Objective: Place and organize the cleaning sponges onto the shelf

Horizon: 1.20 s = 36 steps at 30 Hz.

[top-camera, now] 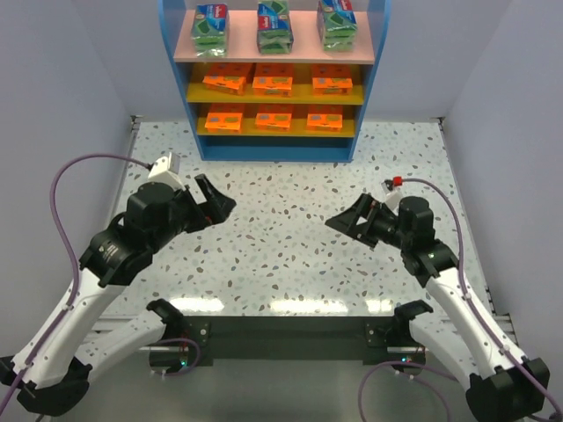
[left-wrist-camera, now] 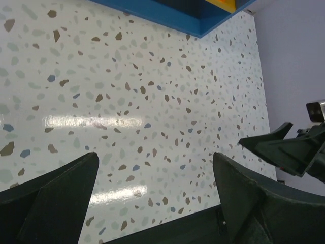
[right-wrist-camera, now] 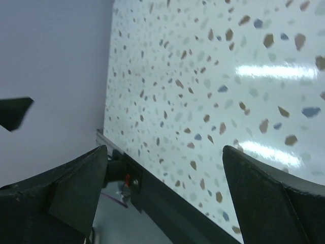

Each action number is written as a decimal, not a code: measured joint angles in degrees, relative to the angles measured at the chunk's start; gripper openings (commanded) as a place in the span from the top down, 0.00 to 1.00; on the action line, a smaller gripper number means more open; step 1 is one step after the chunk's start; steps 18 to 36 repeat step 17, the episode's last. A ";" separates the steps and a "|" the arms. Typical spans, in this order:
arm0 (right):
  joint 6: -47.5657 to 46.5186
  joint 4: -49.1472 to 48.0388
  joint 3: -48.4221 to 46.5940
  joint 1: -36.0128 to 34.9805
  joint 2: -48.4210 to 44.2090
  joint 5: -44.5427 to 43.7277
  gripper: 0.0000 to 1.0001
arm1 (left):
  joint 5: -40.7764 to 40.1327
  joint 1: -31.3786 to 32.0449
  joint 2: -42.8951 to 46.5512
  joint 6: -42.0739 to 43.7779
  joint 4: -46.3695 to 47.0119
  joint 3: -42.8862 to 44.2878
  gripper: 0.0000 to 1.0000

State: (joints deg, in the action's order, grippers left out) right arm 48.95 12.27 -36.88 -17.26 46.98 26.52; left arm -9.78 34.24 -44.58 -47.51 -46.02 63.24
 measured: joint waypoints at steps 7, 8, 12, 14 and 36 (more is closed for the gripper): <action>-3.02 15.74 4.57 0.02 -9.38 -1.16 0.01 | -0.24 0.00 -6.14 5.79 2.27 6.80 0.00; -3.30 17.64 4.57 0.02 -10.10 -1.68 0.01 | -0.15 0.00 -6.88 6.51 2.47 7.69 0.00; -4.61 23.30 4.59 0.02 -13.35 -3.67 0.01 | 0.37 0.00 -8.74 9.16 3.48 10.84 0.00; -5.31 26.38 4.52 0.02 -15.04 -5.38 0.02 | 0.63 0.00 -8.94 10.21 3.91 12.11 0.01; -6.16 30.60 3.82 0.02 -16.17 -8.50 0.02 | 0.90 0.00 -8.76 11.69 5.09 13.55 0.00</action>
